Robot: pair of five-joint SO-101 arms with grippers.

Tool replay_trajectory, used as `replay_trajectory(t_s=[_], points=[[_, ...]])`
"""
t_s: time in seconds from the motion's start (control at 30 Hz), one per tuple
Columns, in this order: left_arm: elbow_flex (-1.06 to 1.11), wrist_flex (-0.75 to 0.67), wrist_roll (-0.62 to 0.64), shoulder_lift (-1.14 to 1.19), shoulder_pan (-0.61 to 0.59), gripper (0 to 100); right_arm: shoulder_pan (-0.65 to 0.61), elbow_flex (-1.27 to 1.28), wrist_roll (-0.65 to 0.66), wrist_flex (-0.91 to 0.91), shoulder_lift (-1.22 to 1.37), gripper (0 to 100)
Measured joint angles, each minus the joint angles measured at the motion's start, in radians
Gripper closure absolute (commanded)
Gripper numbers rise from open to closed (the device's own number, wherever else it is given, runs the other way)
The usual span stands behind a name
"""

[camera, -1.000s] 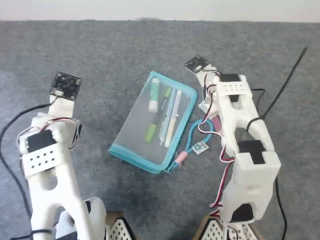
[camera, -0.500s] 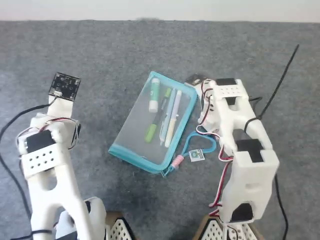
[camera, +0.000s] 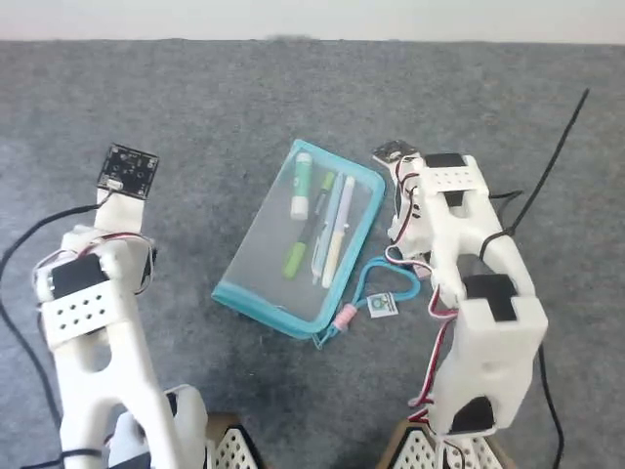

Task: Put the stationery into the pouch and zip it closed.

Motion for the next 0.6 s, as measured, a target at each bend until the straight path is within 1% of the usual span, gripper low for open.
replay_trajectory(t_s=[0.07,0.17,0.23,0.3,0.37,0.43,0.5,0.6], points=[[-0.029,0.078,-0.003,-0.003,0.023,83,0.005,0.037,-0.034,0.005,-0.1,98.3],[-0.095,0.222,-0.002,-0.051,0.074,83,0.026,0.124,-0.057,0.008,-0.321,98.5],[-0.121,0.313,-0.018,-0.11,0.123,82,0.031,0.212,-0.064,0.0,-0.508,98.7],[-0.123,0.405,-0.064,-0.18,0.189,80,0.026,0.322,-0.064,-0.037,-0.709,98.7],[-0.112,0.462,-0.081,-0.242,0.236,77,0.025,0.456,-0.068,-0.074,-0.914,98.7],[-0.063,0.459,-0.114,-0.287,0.247,76,0.028,0.6,-0.068,-0.104,-1.111,98.7],[0.014,0.413,-0.163,-0.301,0.25,74,0.003,0.743,-0.069,-0.137,-1.29,98.7],[0.15,0.264,-0.198,-0.305,0.233,73,-0.078,0.95,-0.071,-0.195,-1.548,98.7]])
